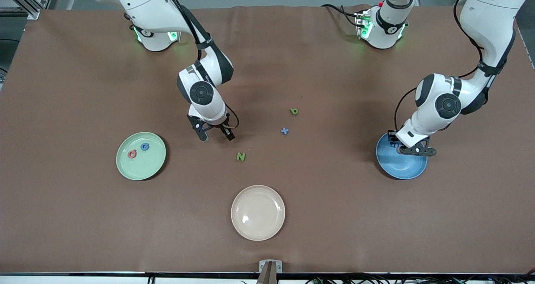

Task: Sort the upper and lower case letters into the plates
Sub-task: 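Grasp the green B with the right gripper while the left gripper withdraws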

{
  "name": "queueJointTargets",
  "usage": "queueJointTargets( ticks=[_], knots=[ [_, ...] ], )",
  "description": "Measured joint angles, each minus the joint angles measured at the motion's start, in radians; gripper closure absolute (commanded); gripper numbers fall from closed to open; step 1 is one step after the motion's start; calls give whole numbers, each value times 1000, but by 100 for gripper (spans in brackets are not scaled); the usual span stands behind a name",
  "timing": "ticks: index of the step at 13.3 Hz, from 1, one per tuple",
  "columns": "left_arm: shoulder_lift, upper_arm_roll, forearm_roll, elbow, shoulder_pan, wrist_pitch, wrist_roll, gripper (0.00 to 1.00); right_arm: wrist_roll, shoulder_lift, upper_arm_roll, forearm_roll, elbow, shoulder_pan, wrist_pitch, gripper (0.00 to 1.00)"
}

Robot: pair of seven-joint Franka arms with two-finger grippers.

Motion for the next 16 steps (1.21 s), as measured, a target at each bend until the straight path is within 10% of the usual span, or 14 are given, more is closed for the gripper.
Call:
queueJointTargets(
  ticks=[2, 9, 16],
  knots=[
    [0, -1, 1, 2, 0, 0, 1, 0, 0, 6, -3, 0, -1, 0, 1, 24],
    [-18, -48, 6, 86, -2, -72, -6, 0, 0, 2, -6, -1, 7, 1, 8, 97],
    [-37, -286, 6, 148, -57, -159, -368, 0, -93, -3, -39, -2, 48, -9, -55, 100]
  ],
)
